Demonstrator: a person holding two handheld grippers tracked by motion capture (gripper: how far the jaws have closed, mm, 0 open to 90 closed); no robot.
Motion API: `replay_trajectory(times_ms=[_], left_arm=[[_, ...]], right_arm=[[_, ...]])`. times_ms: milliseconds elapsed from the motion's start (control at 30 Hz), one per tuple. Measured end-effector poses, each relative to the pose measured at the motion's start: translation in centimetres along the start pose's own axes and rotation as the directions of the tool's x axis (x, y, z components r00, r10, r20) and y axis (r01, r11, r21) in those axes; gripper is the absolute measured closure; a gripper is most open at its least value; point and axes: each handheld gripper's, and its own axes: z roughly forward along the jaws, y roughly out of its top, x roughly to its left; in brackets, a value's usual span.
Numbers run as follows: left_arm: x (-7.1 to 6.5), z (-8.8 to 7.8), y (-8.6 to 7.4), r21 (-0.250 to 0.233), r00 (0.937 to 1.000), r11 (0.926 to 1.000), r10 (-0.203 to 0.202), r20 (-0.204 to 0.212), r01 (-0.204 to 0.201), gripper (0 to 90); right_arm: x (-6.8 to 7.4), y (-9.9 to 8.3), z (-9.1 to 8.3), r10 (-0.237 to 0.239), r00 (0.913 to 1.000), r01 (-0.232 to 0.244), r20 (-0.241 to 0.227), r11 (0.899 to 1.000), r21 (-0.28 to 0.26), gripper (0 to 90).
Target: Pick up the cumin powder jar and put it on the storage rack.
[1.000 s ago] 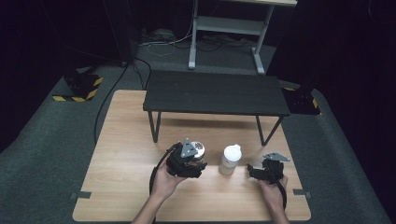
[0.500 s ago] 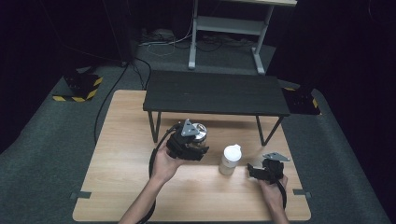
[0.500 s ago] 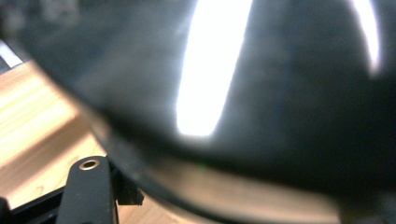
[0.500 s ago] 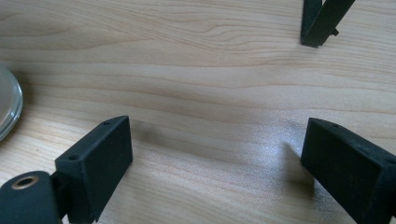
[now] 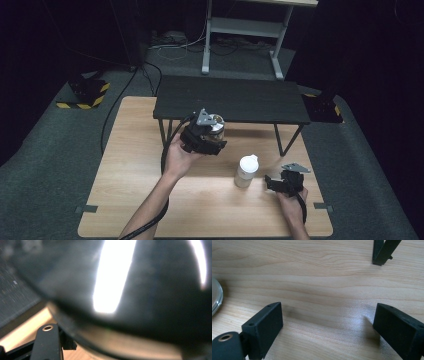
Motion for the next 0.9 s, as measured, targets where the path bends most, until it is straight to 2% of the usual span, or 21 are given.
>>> replay_trajectory(times_ms=[33, 67, 100, 133, 200, 233, 367, 567, 900], left_arm=[[-0.2, 0.2, -0.3, -0.037, 0.9993, 0.9986, -0.037, -0.006, 0.037, 31.9], [-0.1, 0.3, -0.1, -0.056, 0.9983, 0.9968, -0.058, -0.009, 0.057, 31.9], [0.2, 0.2, 0.5, -0.042, 0.9988, 0.998, -0.048, -0.007, 0.048, 31.9], [0.3, 0.3, 0.8, -0.051, 0.9978, 0.9966, -0.065, -0.011, 0.064, 31.9], [0.6, 0.3, 1.1, -0.045, 0.9977, 0.9968, -0.067, -0.009, 0.066, 31.9], [1.7, -0.2, 2.8, 0.033, 0.9998, 0.9993, -0.02, 0.01, 0.019, 31.9], [1.8, 0.1, 4.1, 0.031, 0.9992, 0.9989, -0.036, -0.017, 0.036, 31.8], [2.0, 0.6, 5.0, 0.026, 0.9974, 0.998, -0.056, -0.046, 0.057, 31.8], [2.3, 2.5, 7.0, 0.04, 0.9862, 0.996, -0.073, -0.149, 0.079, 31.9]], right_arm=[[0.0, 0.0, 0.0, 0.001, 1.0, -0.001, 0.0, 1.0, 0.0, 8.4], [0.0, 0.0, 0.0, 0.001, 1.0, -0.001, 0.0, 1.0, 0.0, 8.3], [0.0, 0.0, 0.0, 0.001, 1.0, -0.001, 0.001, 1.0, 0.0, 8.3], [0.0, 0.0, 0.0, 0.001, 1.0, -0.001, 0.001, 1.0, 0.0, 8.3], [0.0, 0.0, 0.0, 0.002, 1.0, -0.002, 0.001, 1.0, 0.0, 8.3], [0.0, 0.0, 0.0, 0.001, 1.0, -0.001, 0.001, 1.0, 0.0, 8.3], [0.0, 0.0, 0.0, 0.001, 1.0, -0.001, 0.001, 1.0, 0.0, 8.4], [0.0, 0.1, 0.1, 0.002, 1.0, -0.002, 0.002, 1.0, 0.001, 8.4], [0.0, 0.1, 0.1, 0.0, 1.0, 0.0, 0.001, 1.0, 0.0, 8.4]])
